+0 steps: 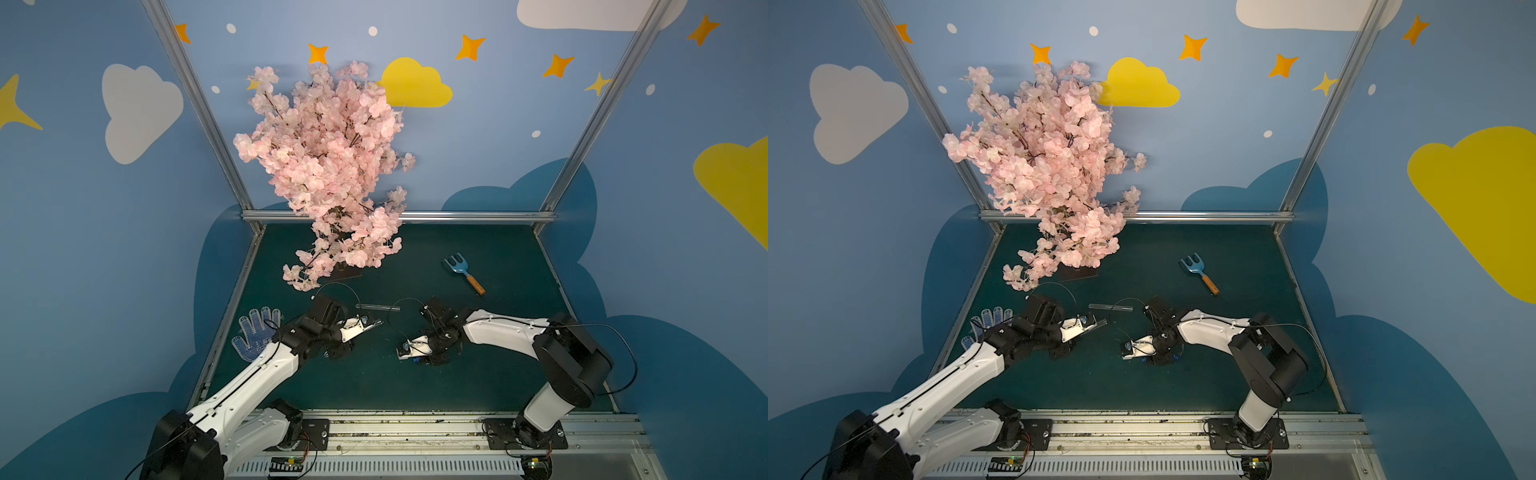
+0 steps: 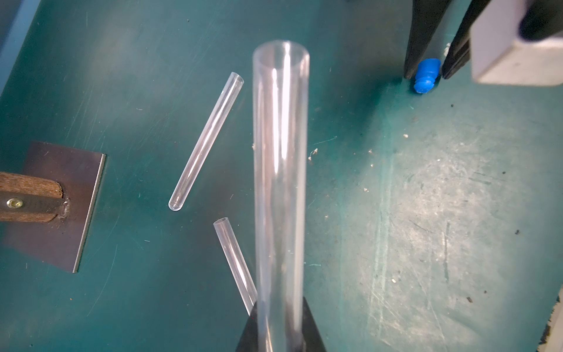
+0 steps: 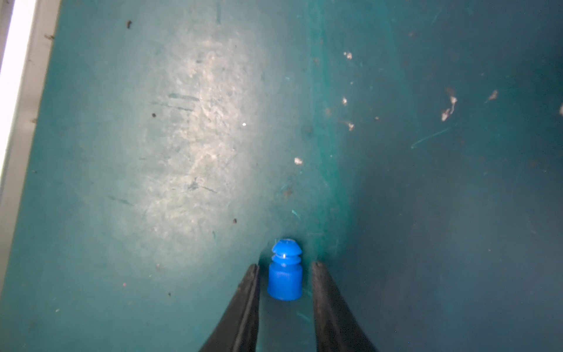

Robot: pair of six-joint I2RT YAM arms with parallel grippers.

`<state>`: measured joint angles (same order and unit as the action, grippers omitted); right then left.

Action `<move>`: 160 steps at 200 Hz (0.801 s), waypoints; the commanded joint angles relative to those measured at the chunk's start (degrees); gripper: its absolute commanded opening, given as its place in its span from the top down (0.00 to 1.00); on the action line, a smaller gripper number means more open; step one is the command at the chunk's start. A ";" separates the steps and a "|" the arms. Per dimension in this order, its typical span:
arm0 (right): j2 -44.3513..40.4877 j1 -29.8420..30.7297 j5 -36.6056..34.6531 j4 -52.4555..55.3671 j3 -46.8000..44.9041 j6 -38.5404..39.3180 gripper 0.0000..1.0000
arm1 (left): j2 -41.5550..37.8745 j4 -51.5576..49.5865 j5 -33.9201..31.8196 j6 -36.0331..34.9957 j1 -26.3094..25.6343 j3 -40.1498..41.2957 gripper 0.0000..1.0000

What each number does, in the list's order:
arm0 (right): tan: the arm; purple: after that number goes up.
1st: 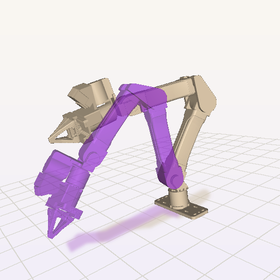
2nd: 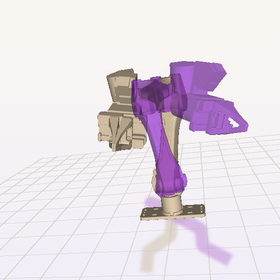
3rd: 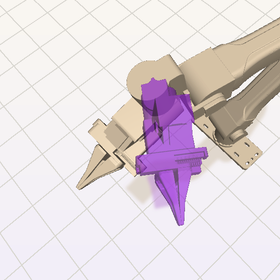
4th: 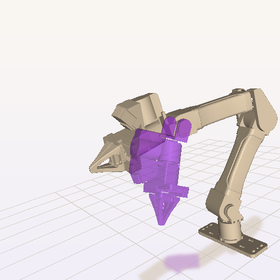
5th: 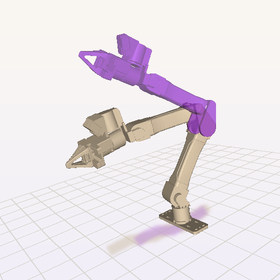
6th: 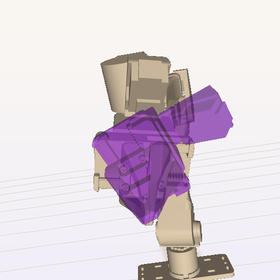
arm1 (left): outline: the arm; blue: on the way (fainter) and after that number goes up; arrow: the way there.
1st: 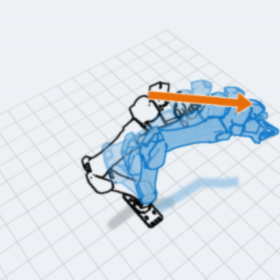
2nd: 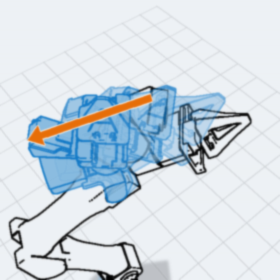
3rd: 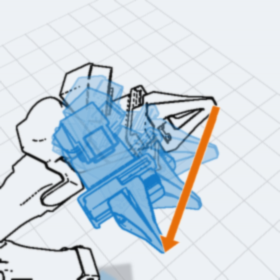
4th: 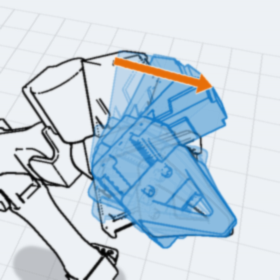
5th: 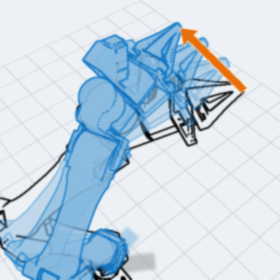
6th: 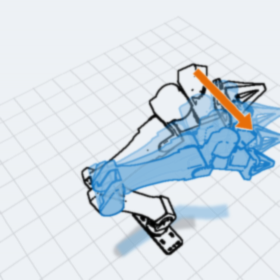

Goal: Insert stoppers into test tubes
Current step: Pick up the stopper from the center of the board.

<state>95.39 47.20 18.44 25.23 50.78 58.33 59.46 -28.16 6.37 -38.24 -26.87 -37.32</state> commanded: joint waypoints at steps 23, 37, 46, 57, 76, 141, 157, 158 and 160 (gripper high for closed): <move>0.81 0.38 -0.24 2.01 0.90 -0.09 0.71 | -0.53 0.16 0.09 -0.52 0.25 0.46 0.98; 0.93 0.41 -0.24 2.13 1.05 -0.05 0.72 | -0.56 0.13 -0.04 -0.52 0.23 0.43 0.98; 1.13 0.40 -0.32 2.34 1.07 0.03 0.72 | -0.57 0.16 -0.02 -0.52 0.24 0.47 0.98; 1.32 0.44 -0.41 2.56 1.24 0.11 0.73 | -0.49 0.12 -0.03 -0.52 0.24 0.45 0.98; 1.55 0.45 -0.59 2.80 1.42 0.15 0.75 | -0.49 0.11 -0.04 -0.52 0.22 0.46 0.98; 2.32 0.76 -1.01 3.22 1.95 0.12 0.78 | -0.52 0.14 -0.22 -0.61 0.24 0.50 0.98; 2.34 0.72 -1.12 3.40 1.95 0.13 0.80 | -0.56 0.13 -0.31 -0.61 0.24 0.52 0.98; 2.34 0.75 -1.12 3.41 1.95 0.12 0.80 | -0.57 0.17 -0.31 -0.61 0.24 0.51 0.98; 2.34 0.76 -1.12 3.42 1.95 0.12 0.80 | -0.55 0.14 -0.31 -0.61 0.22 0.56 0.98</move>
<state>96.33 47.57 17.85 26.72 51.62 58.35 59.46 -28.16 5.91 -38.35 -26.87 -37.32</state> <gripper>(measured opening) 0.209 0.154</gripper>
